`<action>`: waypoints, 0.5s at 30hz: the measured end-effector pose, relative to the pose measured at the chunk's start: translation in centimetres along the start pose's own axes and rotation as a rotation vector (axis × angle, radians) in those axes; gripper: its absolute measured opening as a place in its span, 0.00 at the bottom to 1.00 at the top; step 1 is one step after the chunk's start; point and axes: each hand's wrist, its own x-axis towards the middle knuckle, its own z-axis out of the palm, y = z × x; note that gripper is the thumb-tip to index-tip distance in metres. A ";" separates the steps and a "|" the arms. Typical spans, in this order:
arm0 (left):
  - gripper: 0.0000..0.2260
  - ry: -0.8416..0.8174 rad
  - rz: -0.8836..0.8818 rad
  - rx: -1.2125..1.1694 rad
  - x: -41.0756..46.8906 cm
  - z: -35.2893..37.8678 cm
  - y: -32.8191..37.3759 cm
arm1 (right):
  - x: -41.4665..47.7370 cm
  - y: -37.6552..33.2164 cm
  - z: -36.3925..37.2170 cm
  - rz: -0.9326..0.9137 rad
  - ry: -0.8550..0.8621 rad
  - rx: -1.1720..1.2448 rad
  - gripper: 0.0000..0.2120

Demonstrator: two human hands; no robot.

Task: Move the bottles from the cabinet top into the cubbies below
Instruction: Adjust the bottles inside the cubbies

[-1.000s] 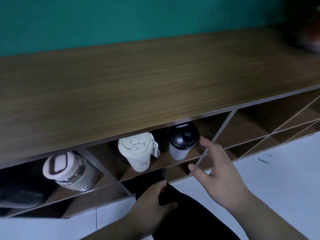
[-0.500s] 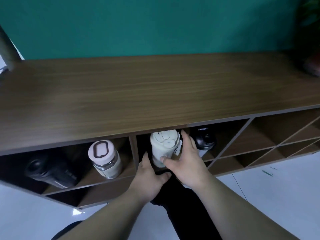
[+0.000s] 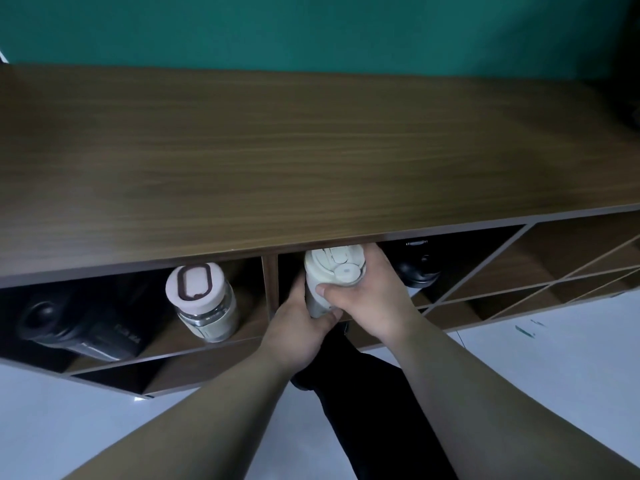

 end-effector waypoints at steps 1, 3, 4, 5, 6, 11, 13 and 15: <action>0.36 0.003 0.004 0.002 0.0 0.0 -0.1 | 0.0 -0.1 0.0 -0.002 0.007 0.003 0.35; 0.33 0.015 0.014 0.008 0.1 0.0 0.0 | 0.1 -0.2 0.1 -0.006 0.018 -0.003 0.36; 0.32 0.021 0.017 0.014 0.1 0.1 -0.1 | 0.1 -0.2 0.1 -0.008 0.021 -0.003 0.36; 0.31 0.028 0.018 0.023 0.1 0.2 -0.1 | 0.1 -0.1 0.2 -0.009 0.023 -0.003 0.36; 0.30 0.035 0.019 0.032 0.1 0.2 -0.1 | 0.1 0.0 0.2 -0.009 0.026 -0.004 0.35; 0.30 0.041 0.041 0.034 0.2 0.2 -0.2 | 0.0 0.1 0.2 -0.006 0.026 0.006 0.34; 0.30 0.031 0.043 0.038 0.2 0.3 -0.3 | 0.0 0.1 0.2 -0.001 0.017 0.015 0.33; 0.30 0.027 0.044 0.042 0.1 0.3 -0.2 | -0.2 -0.1 0.1 0.000 0.019 0.010 0.31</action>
